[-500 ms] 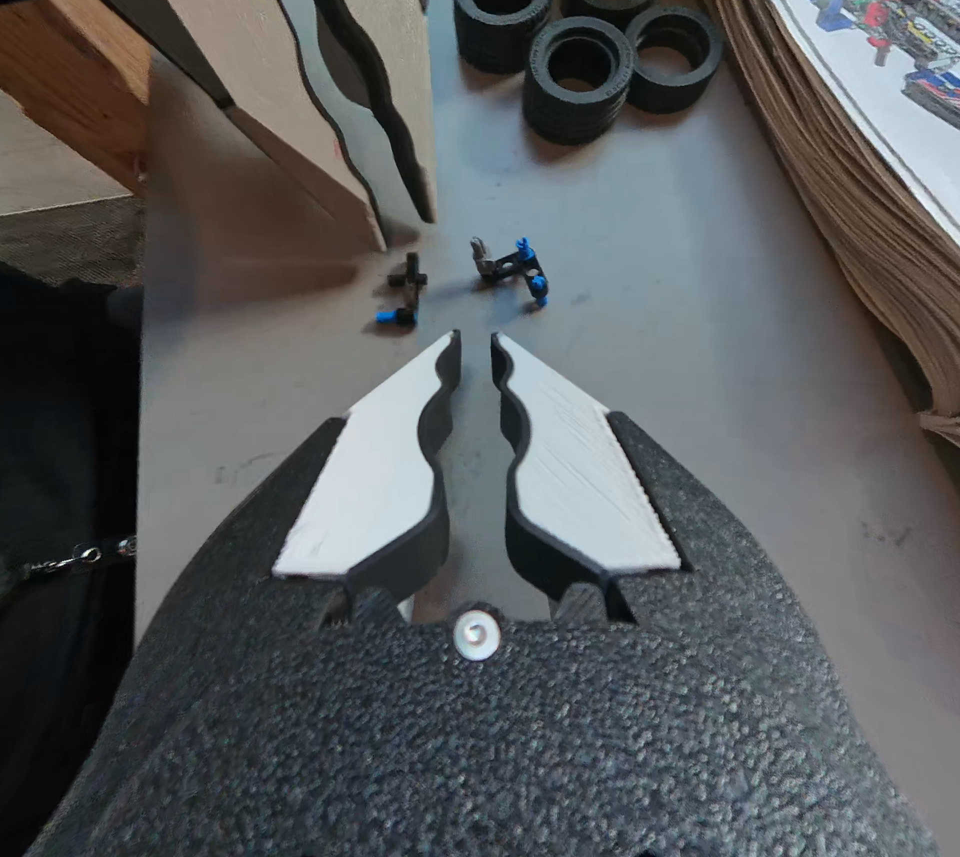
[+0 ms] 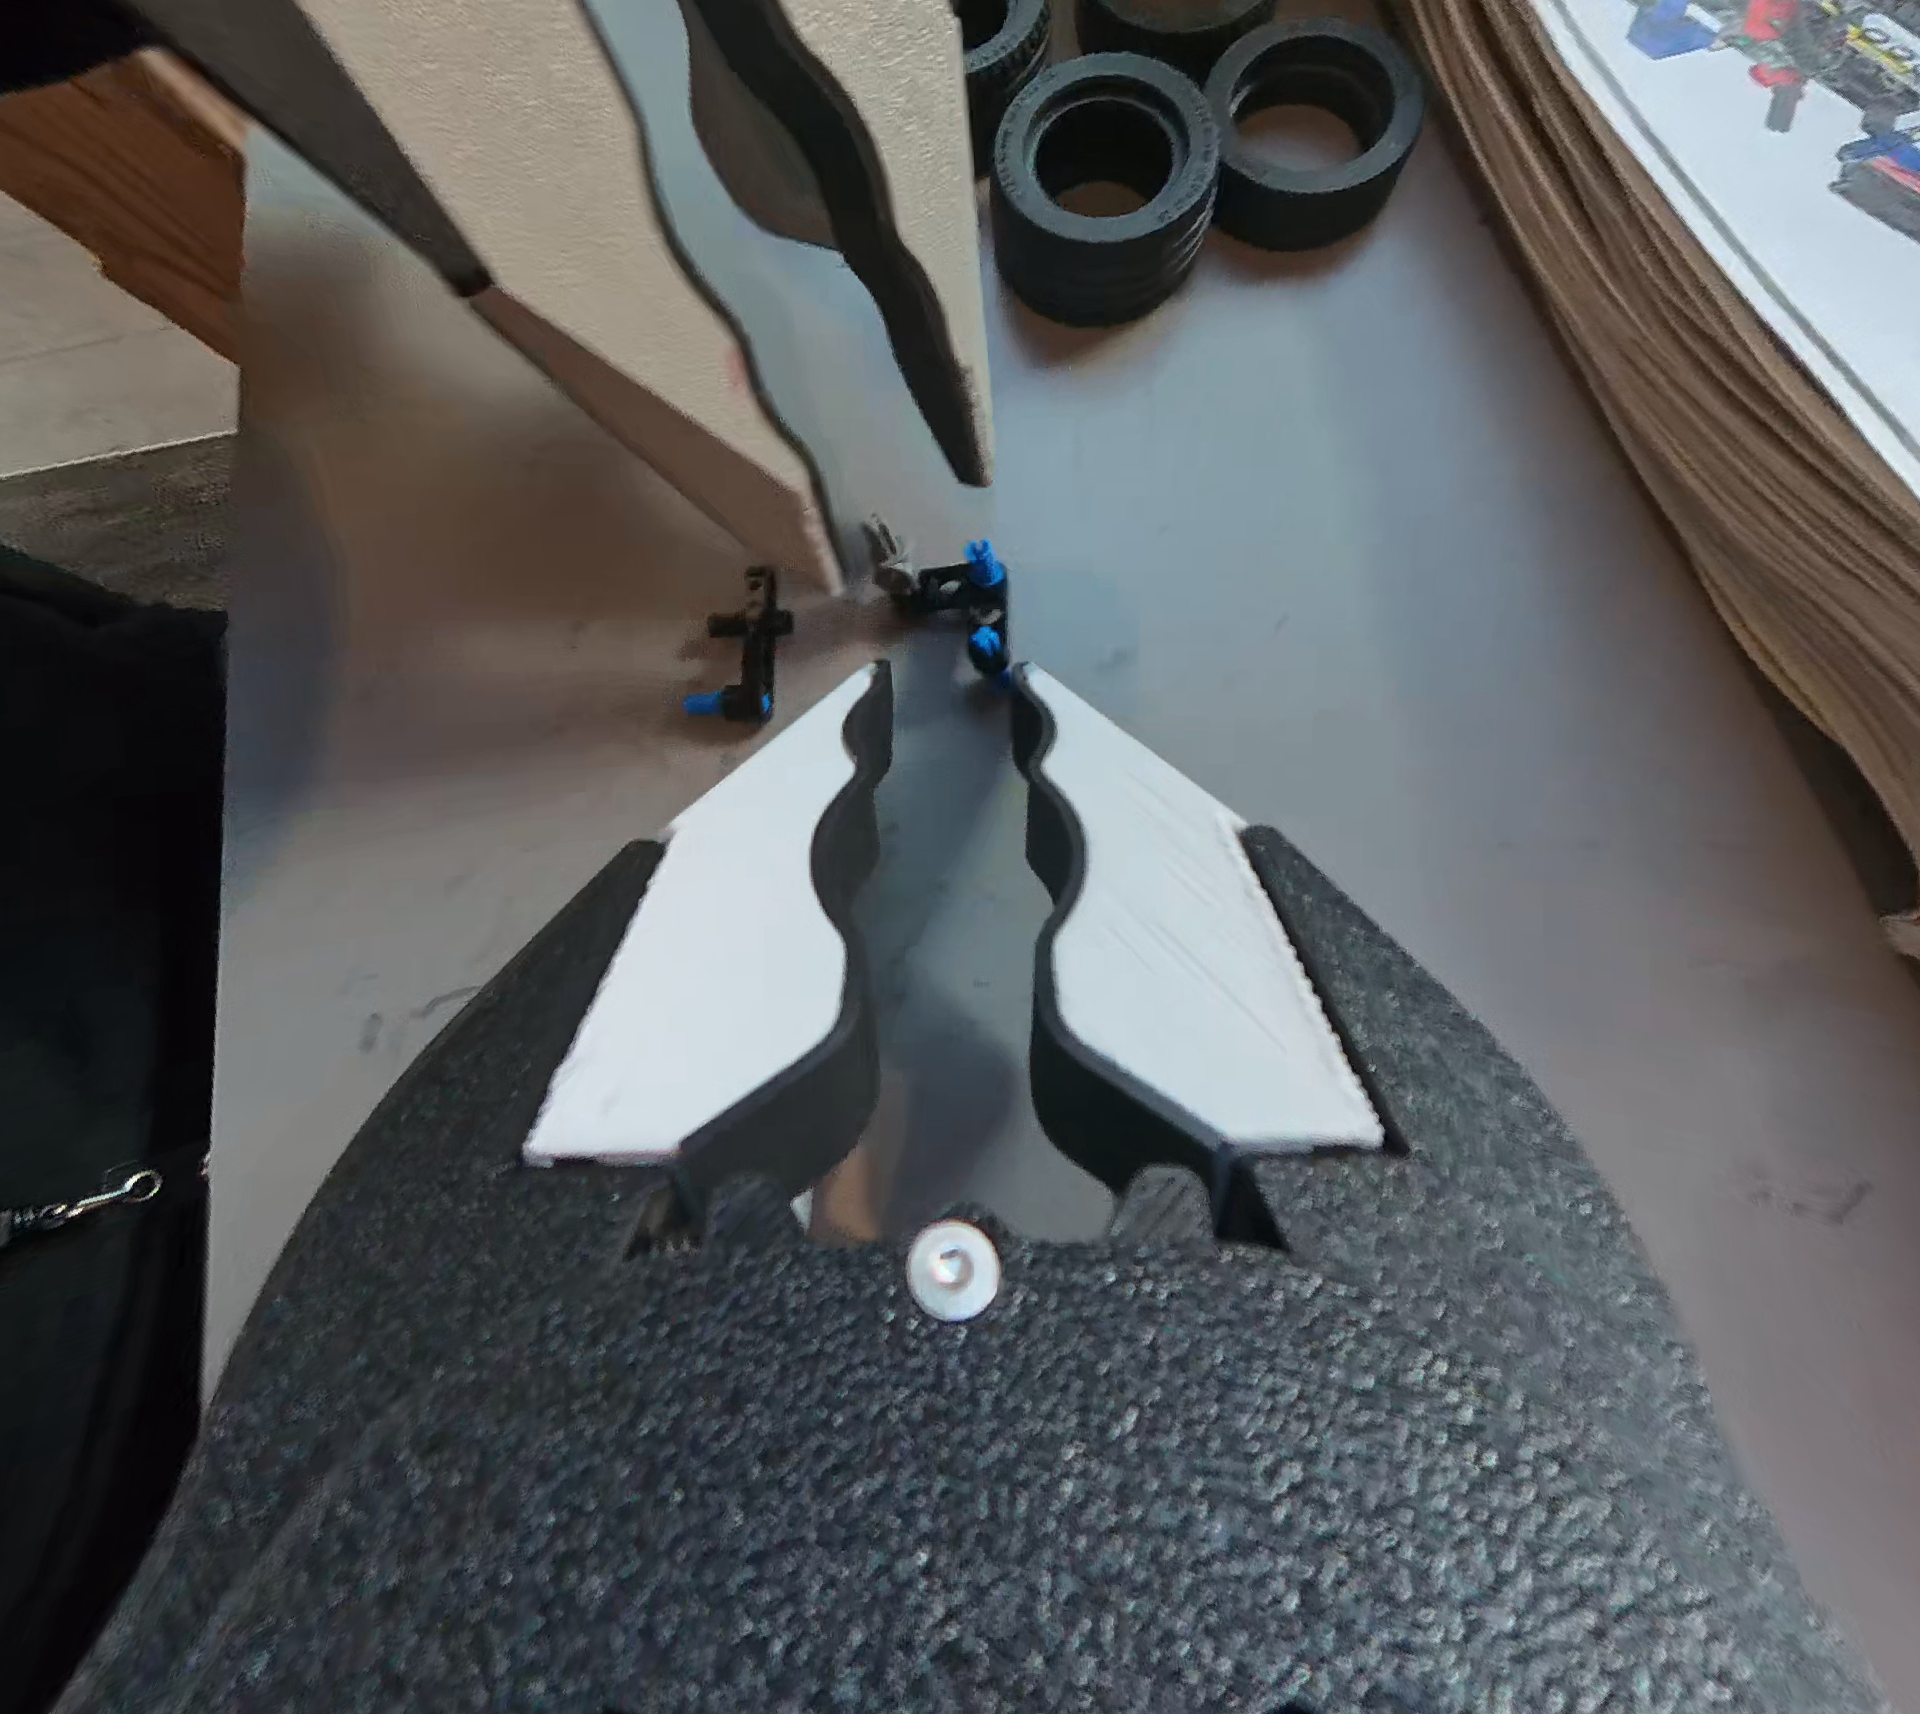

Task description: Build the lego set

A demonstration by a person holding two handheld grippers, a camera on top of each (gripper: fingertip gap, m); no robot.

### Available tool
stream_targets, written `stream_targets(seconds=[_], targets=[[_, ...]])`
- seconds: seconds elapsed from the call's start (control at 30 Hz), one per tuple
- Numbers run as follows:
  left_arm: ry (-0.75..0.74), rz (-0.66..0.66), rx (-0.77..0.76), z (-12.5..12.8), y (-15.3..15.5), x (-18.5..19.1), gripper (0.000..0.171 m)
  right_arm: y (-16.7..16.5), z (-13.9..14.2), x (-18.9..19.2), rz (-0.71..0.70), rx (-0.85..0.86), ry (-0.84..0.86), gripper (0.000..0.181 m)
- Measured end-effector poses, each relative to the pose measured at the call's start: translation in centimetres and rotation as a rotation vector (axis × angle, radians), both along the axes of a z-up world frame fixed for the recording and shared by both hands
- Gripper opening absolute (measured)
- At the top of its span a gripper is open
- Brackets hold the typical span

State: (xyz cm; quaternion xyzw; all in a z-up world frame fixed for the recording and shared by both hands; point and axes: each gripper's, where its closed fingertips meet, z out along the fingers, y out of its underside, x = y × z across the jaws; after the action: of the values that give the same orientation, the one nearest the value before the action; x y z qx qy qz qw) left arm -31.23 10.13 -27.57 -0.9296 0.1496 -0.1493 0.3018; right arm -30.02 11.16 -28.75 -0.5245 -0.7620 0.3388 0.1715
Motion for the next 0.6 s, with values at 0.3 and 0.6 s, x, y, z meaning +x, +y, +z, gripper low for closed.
stream_targets(seconds=[0.3,0.6], targets=[[-0.029,0.068,-0.024,-0.6,-1.0,-1.9,0.026,-0.5,0.7,1.6,0.022,0.062,0.015,0.021],[-0.103,0.002,-0.014,-1.0,0.1,0.4,0.014,-0.5,0.2,-0.5,0.044,0.132,0.058,0.014]])
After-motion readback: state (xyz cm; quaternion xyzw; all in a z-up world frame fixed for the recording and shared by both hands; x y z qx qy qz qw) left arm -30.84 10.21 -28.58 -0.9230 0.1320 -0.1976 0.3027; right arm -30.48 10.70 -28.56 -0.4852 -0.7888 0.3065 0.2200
